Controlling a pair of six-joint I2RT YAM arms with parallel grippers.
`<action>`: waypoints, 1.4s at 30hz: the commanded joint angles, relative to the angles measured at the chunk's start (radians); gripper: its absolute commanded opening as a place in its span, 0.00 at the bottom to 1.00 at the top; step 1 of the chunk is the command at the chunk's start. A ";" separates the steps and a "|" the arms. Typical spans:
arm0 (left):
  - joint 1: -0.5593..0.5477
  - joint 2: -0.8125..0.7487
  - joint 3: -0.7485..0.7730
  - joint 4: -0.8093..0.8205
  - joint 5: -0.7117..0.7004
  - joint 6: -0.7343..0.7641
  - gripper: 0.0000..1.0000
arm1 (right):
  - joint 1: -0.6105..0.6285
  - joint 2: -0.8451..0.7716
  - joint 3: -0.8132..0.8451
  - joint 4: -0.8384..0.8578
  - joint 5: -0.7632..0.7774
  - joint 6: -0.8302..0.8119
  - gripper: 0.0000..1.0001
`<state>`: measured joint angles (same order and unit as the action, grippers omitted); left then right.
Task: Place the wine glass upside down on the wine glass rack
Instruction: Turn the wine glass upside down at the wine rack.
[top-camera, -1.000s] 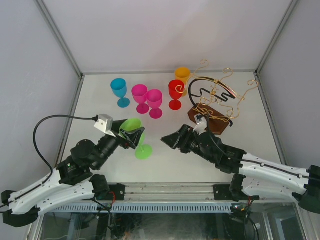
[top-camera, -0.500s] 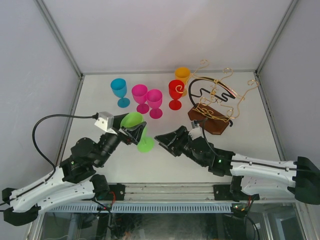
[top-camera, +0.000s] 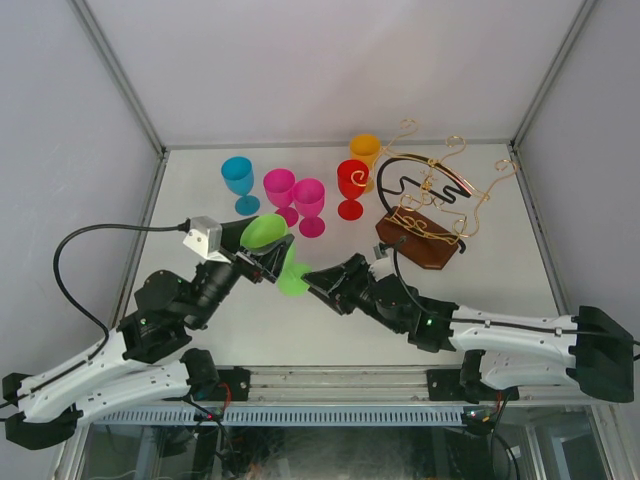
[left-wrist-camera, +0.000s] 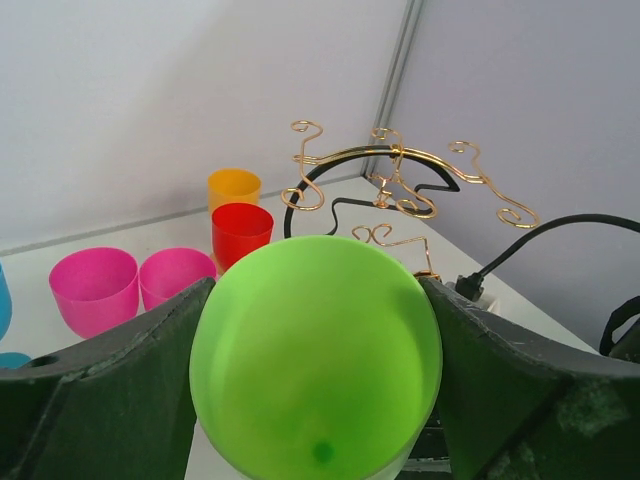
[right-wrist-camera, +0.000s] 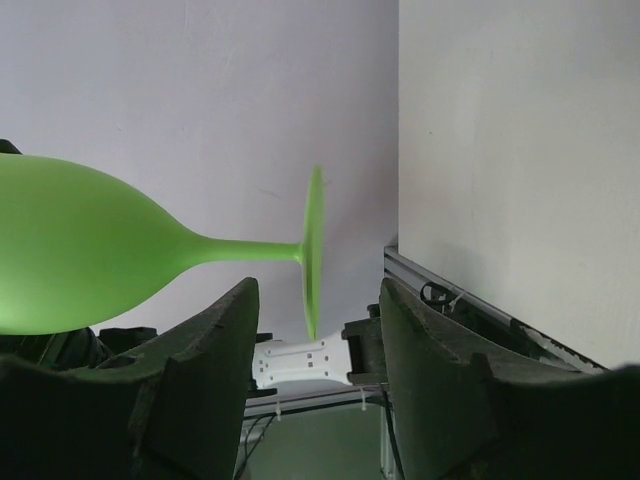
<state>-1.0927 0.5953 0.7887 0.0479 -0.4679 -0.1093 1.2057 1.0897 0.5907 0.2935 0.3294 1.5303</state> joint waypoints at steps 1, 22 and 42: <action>-0.005 0.000 0.055 0.063 0.030 0.009 0.82 | 0.005 0.020 0.006 0.114 -0.011 -0.002 0.49; -0.005 -0.039 0.032 0.059 0.028 -0.006 0.92 | -0.040 0.070 0.051 0.137 -0.021 -0.132 0.00; -0.005 -0.119 0.238 -0.359 0.049 -0.027 1.00 | -0.027 0.010 0.050 -0.190 0.249 -0.510 0.00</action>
<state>-1.0927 0.4904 0.9474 -0.1719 -0.4332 -0.1234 1.1614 1.1328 0.6060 0.1558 0.4725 1.2133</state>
